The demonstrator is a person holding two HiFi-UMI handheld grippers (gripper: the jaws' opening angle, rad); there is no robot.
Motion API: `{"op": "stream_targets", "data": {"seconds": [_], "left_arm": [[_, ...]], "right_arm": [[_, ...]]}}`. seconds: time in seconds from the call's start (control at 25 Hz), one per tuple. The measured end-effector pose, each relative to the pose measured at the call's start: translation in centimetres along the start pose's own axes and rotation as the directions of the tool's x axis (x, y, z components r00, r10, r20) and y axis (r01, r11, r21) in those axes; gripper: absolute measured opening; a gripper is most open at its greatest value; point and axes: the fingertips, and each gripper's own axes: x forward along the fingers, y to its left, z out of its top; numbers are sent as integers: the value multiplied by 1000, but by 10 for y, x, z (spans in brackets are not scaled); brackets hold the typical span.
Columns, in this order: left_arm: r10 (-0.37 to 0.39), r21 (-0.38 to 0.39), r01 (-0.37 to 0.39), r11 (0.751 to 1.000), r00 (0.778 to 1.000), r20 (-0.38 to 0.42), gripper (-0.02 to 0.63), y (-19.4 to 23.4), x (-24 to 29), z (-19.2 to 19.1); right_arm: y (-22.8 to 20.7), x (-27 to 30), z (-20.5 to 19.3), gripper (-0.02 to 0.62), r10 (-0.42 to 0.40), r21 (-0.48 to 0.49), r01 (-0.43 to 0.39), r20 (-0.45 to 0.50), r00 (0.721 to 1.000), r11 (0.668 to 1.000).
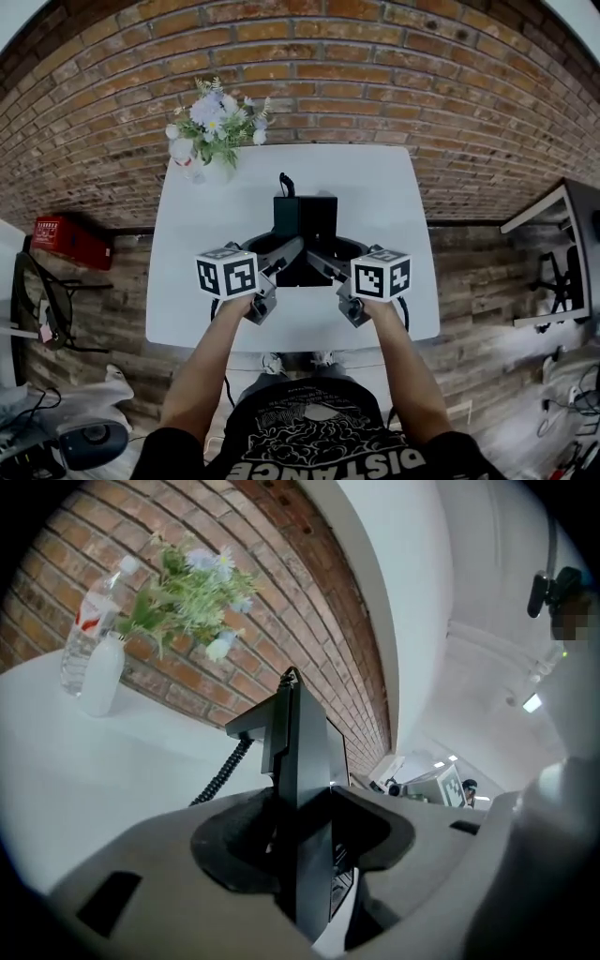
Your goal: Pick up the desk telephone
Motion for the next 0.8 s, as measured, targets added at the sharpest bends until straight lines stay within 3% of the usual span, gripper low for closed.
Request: {"op": "stream_targets", "data": {"seconds": [0.28,0.8], "left_arm": [[-24,120,17,993,998,58,192,-29,-9,47],[-73,267,26,963,984,165,192,-78,-33,120]], "right_arm": [[23,-12,47,259,17,-82,-11,79,997,997],[69,-32,122,261,50,-232,-3,197,979,973]]}}
